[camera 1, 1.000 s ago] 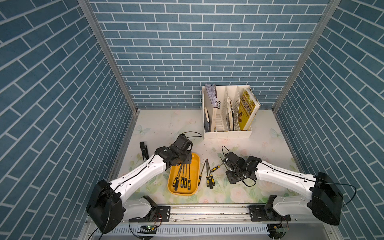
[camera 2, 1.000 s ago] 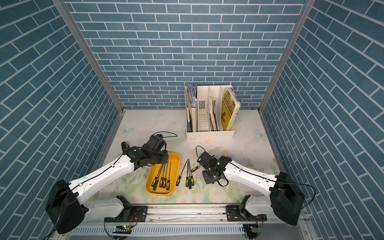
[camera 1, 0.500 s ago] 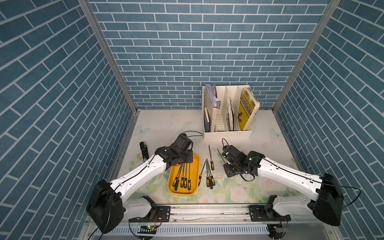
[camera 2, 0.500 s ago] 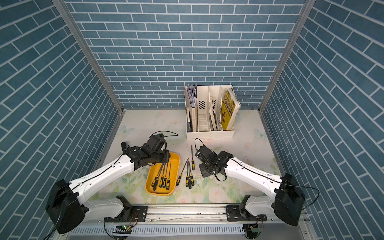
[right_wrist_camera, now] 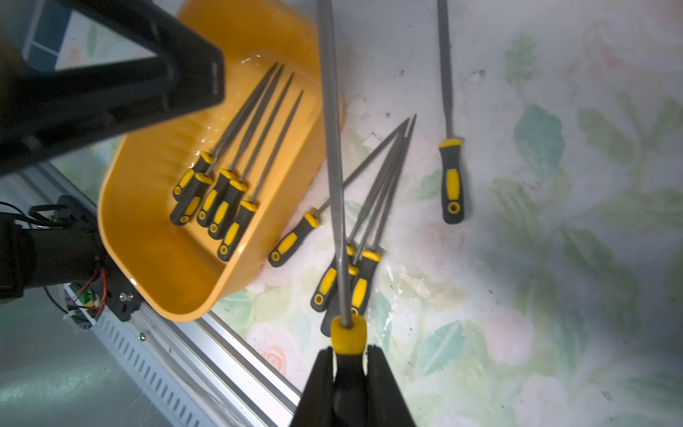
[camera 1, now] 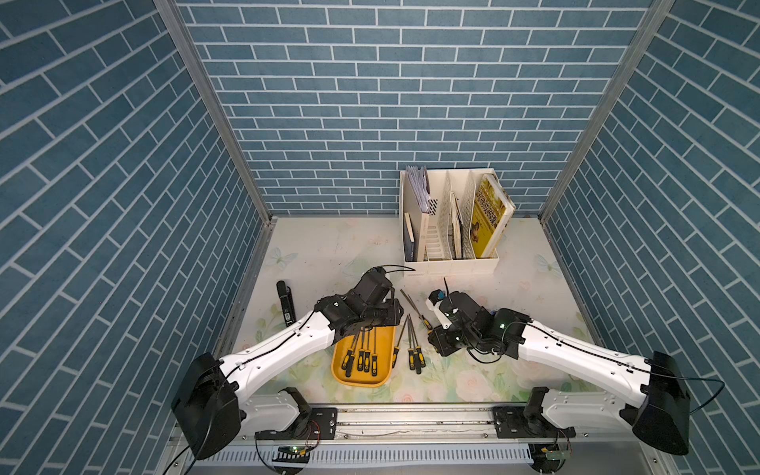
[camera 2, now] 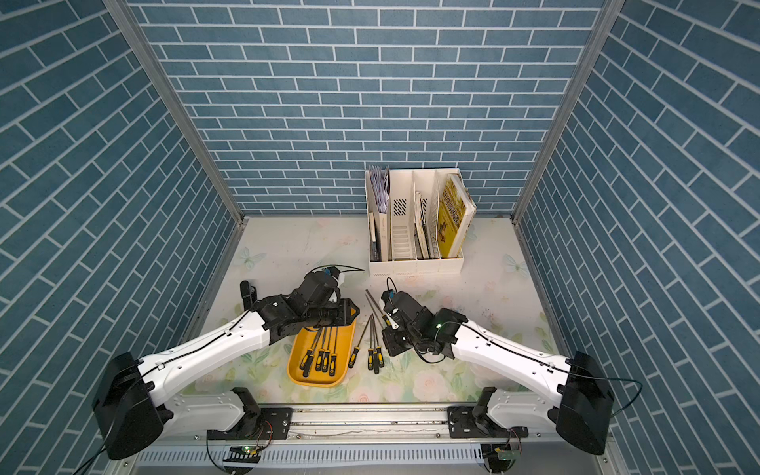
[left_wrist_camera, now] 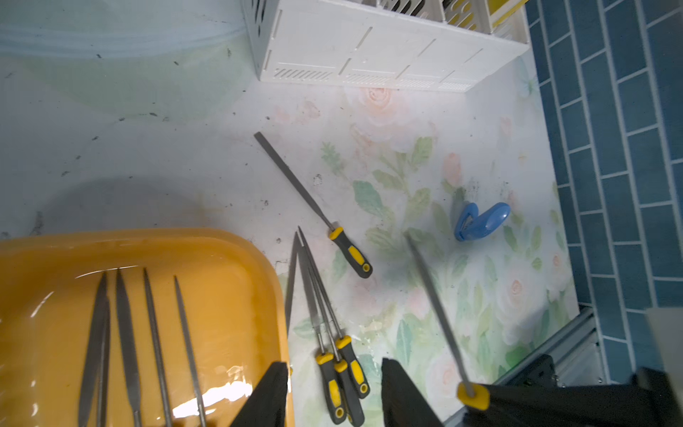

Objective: Put the file tool into the storage box
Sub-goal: Place the file tool in the storage box.

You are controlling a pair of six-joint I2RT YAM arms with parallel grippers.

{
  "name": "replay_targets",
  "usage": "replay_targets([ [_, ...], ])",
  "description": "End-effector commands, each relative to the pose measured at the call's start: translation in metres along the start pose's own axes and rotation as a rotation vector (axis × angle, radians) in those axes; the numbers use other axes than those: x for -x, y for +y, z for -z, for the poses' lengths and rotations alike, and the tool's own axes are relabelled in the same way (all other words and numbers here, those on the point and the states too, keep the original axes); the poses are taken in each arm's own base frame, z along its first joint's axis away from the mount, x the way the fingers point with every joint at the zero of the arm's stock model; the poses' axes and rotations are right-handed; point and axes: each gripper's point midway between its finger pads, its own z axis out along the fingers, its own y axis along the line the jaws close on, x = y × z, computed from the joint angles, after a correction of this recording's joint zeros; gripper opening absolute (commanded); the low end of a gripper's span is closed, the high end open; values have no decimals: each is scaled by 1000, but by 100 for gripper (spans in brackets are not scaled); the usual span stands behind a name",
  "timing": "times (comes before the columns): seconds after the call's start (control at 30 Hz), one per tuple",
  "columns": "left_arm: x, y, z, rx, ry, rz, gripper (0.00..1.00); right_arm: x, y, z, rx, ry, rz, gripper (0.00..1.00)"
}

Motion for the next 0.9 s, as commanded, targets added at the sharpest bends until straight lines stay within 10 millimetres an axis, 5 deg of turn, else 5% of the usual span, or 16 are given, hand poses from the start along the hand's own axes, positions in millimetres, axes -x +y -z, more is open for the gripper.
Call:
replay_targets([
  [0.0,6,-11,6,-56,-46,70,49,1,13,-11,48,-6,-21,1],
  [0.53,8,19,5,61,-123,165,46,5,50,-15,175,-45,-21,0],
  [0.6,10,23,5,74,-141,180,36,3,56,-16,189,-45,-18,0],
  [0.7,11,25,4,81,-149,186,3,3,61,-18,198,-47,-16,0],
  [0.87,10,29,7,109,-148,173,0,8,72,-20,244,-67,-24,0],
])
